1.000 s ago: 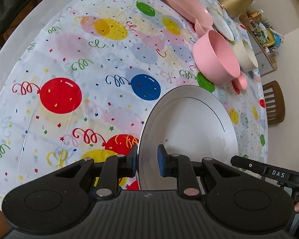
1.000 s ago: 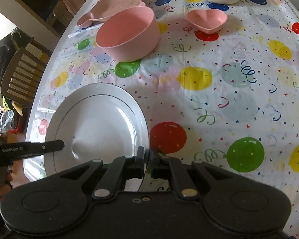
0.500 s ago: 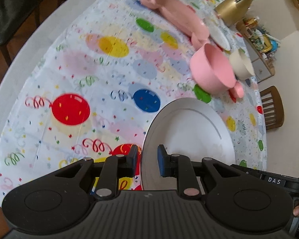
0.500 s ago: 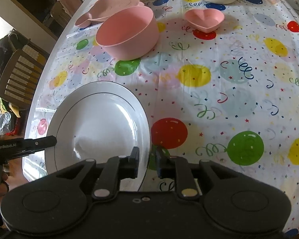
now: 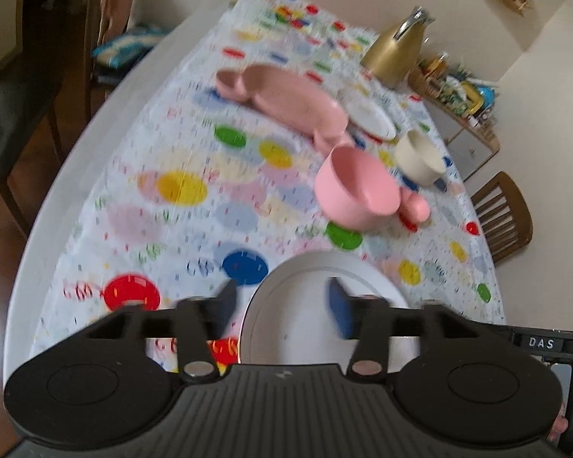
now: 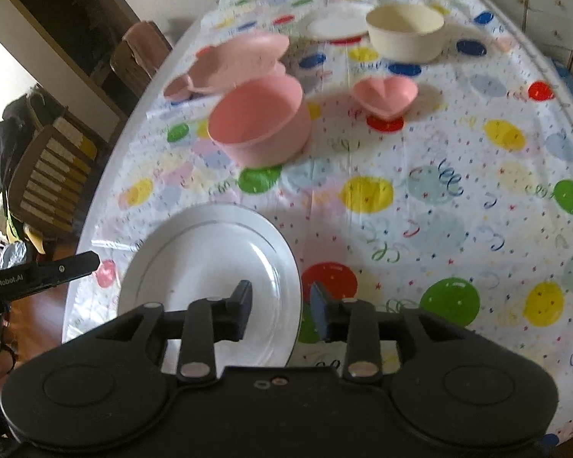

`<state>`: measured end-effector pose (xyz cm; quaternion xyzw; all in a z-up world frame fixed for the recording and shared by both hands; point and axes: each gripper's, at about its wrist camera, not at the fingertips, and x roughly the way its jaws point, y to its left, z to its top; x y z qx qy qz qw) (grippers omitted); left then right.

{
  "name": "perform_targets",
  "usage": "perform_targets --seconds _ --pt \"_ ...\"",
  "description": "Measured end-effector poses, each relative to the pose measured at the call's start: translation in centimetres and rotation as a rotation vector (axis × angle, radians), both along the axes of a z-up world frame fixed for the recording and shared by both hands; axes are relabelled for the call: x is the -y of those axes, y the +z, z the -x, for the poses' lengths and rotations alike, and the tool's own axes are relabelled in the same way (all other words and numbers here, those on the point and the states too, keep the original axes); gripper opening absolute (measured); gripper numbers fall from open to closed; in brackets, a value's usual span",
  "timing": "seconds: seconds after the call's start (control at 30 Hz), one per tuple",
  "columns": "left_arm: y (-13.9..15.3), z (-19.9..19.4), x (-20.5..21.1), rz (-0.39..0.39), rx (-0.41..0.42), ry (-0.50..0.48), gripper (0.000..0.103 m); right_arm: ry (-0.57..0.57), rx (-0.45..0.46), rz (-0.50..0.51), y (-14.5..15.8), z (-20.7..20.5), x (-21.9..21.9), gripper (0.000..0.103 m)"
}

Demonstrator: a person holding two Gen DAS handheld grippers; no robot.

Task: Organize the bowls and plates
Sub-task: 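Open both grippers and withdraw from the large white plate, then move both grippers to the rim of the small white plate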

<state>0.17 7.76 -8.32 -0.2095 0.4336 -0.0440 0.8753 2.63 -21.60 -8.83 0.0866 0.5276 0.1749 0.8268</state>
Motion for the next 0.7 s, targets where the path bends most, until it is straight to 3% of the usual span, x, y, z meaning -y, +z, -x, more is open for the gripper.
perform_targets --seconds 0.37,0.53,0.67,0.7 --pt "3.8 -0.6 2.2 -0.062 0.124 -0.054 0.072 0.014 0.140 -0.005 4.1 0.8 0.1 0.073" --pt "5.3 -2.2 3.1 -0.105 0.178 -0.057 0.080 0.023 0.200 0.018 5.9 -0.8 0.5 0.083" --pt "6.1 -4.5 4.2 -0.114 0.190 -0.066 0.081 0.035 0.256 0.039 7.1 -2.5 1.1 0.102" --pt "6.2 -5.1 4.5 -0.119 0.189 -0.066 0.081 0.041 0.269 0.047 7.3 -3.0 1.2 0.102"
